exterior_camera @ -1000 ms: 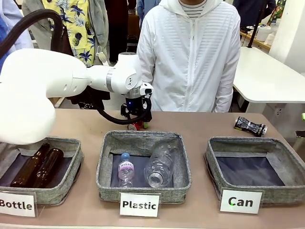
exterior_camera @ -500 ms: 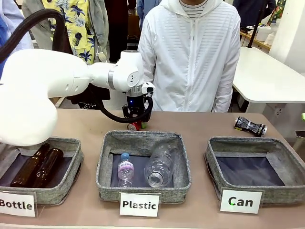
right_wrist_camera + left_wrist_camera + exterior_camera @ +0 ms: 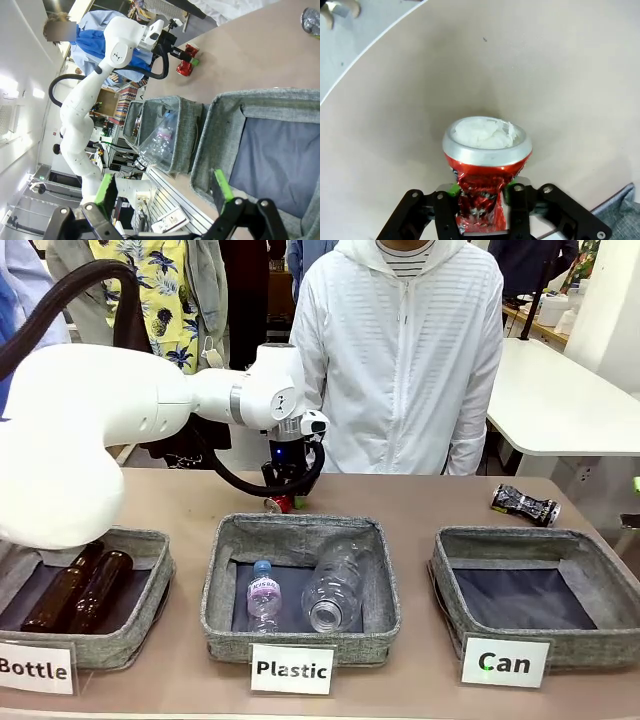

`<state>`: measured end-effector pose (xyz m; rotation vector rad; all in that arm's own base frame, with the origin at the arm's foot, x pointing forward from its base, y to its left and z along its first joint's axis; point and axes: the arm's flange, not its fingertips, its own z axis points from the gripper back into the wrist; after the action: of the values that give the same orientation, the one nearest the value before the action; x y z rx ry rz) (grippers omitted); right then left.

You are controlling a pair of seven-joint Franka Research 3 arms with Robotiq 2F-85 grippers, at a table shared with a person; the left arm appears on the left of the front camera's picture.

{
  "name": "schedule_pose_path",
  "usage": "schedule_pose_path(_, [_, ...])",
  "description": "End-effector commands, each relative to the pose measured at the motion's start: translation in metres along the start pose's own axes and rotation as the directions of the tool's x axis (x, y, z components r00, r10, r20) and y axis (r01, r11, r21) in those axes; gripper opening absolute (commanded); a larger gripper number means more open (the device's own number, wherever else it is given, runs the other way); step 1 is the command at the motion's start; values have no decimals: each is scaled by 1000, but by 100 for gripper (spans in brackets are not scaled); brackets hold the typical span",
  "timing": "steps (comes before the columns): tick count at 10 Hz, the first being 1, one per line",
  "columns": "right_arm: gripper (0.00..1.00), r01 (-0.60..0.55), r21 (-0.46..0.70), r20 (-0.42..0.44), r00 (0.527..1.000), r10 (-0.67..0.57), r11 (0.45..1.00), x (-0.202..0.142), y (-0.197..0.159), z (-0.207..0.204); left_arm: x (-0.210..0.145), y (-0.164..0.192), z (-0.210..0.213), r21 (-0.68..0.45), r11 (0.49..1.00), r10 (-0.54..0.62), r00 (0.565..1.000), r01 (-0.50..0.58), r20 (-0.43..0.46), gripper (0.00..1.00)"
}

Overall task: Sort the can waste into the basket.
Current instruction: Pick up the can waste from the table and place it in the right Fabric basket.

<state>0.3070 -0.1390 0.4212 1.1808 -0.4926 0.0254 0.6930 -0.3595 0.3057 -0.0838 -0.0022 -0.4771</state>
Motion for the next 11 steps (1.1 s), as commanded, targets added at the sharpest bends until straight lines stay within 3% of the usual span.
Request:
schedule_pose_path(1, [100, -25, 23, 25, 999, 25, 999, 3, 0, -1, -24, -2, 37, 19, 1000, 19, 999, -20, 29, 0])
schedule_pose_path(3, [100, -25, 23, 25, 999, 25, 999, 3, 0, -1, -85, -11, 122, -2, 998, -68, 990, 68, 123, 0])
schedule_pose_path(6, [100, -25, 23, 25, 999, 25, 999, 3, 0, -1, -189, -22, 198, -43, 957, -284, 956, 287, 72, 0])
schedule_pose_path(7, [100, -25, 23, 25, 999, 25, 999, 3, 0, -1, -225, -18, 204, -61, 922, -377, 923, 382, 72, 0])
schedule_pose_path(8, [100, -25, 23, 25, 999, 25, 999, 3, 0, -1, -258, -10, 205, -75, 860, -503, 863, 505, 40, 0])
schedule_pose_path(10, [100, -25, 23, 25, 999, 25, 999, 3, 0, -1, -310, 10, 196, -76, 701, -706, 705, 709, 62, 0])
schedule_pose_path(11, [100, -25, 23, 25, 999, 25, 999, 3, 0, -1, -313, 20, 193, -97, 729, -670, 736, 677, 102, 0])
